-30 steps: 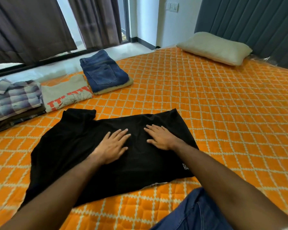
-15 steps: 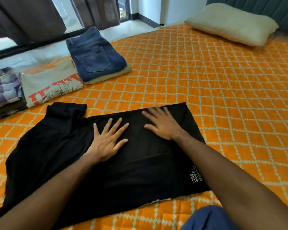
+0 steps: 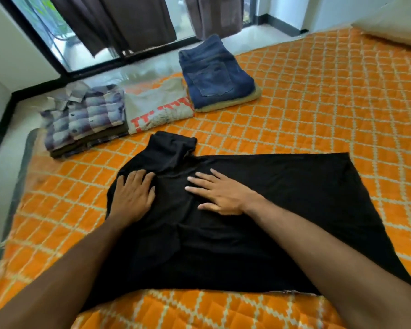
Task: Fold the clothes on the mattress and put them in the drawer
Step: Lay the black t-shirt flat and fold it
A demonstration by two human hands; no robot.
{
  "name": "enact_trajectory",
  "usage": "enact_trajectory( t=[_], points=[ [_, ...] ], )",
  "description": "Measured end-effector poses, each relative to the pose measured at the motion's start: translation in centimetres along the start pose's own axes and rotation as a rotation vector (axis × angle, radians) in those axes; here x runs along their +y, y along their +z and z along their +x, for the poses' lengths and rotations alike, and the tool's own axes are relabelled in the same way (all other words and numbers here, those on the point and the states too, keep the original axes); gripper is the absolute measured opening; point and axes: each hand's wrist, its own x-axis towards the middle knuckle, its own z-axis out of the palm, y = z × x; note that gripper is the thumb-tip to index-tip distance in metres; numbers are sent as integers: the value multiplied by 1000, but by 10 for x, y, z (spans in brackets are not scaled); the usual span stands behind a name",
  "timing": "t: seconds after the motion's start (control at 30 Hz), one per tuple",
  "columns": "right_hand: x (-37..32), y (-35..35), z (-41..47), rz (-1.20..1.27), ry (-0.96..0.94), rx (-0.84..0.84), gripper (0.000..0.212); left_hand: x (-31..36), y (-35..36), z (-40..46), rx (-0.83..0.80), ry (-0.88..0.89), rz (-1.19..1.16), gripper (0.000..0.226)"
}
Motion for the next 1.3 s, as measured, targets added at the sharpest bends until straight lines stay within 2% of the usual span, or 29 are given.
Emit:
enact_trajectory(
  t=[0.1,0.2,0.27,0.37,0.4,0.43,0.5,0.53,0.57,0.6,0.67,0.7,0.77,0.8,0.87,0.93,0.97,1.0,1.07,1.17,1.23,1.3],
  points=[
    [-10,-3,44,48,135,-13,71,-20,9,-4,-97,-37,-78,64],
    [-5,-7,64,95,409,-38,71,-42,17,-3,-182,-61,-170,77],
    [-6,-8,72,135,588,-31,72,-62,23,-5,-194,-115,-225,78],
    [-11,-15,92,152,787,132,74,-82,31,-10,-136,-228,-311,76],
    [-14,-18,98,96,752,228,74,-82,31,-12,-65,-196,-280,71],
    [-18,-22,109,37,626,317,71,-82,32,-13,-5,-108,-234,67],
    [-23,-32,128,-39,279,368,64,-75,33,-8,66,179,-121,68],
    [-28,-36,143,-44,208,354,62,-75,35,-4,54,325,-93,70],
    [-31,-42,158,-7,267,340,61,-76,35,0,29,431,-81,70],
    [-29,-47,168,84,419,347,61,-74,33,3,-21,486,-88,69],
    [-14,-61,193,267,781,271,65,-75,35,8,-90,473,-146,69],
    [-3,-66,204,311,870,183,64,-75,36,8,-99,456,-173,70],
    [18,-76,219,374,839,92,42,-76,39,7,-77,426,-238,70],
    [25,-80,224,391,774,105,29,-77,41,7,-57,419,-266,69],
    [31,-85,232,317,670,303,19,-79,46,9,-51,404,-293,77],
    [35,-90,232,237,672,649,19,-78,48,9,-55,390,-297,80],
    [40,-91,227,293,694,763,21,-78,47,8,-55,389,-296,78],
    [46,-89,217,379,719,773,25,-78,47,9,-62,387,-298,75],
    [64,-74,186,493,726,566,35,-79,45,10,-78,378,-286,66],
    [84,-57,106,372,632,208,43,-76,35,10,-104,344,-158,66],
    [94,-53,42,392,608,123,39,-68,16,17,-75,295,7,71],
    [111,-52,-16,386,645,73,36,-48,-10,29,7,265,107,65]
  ],
)
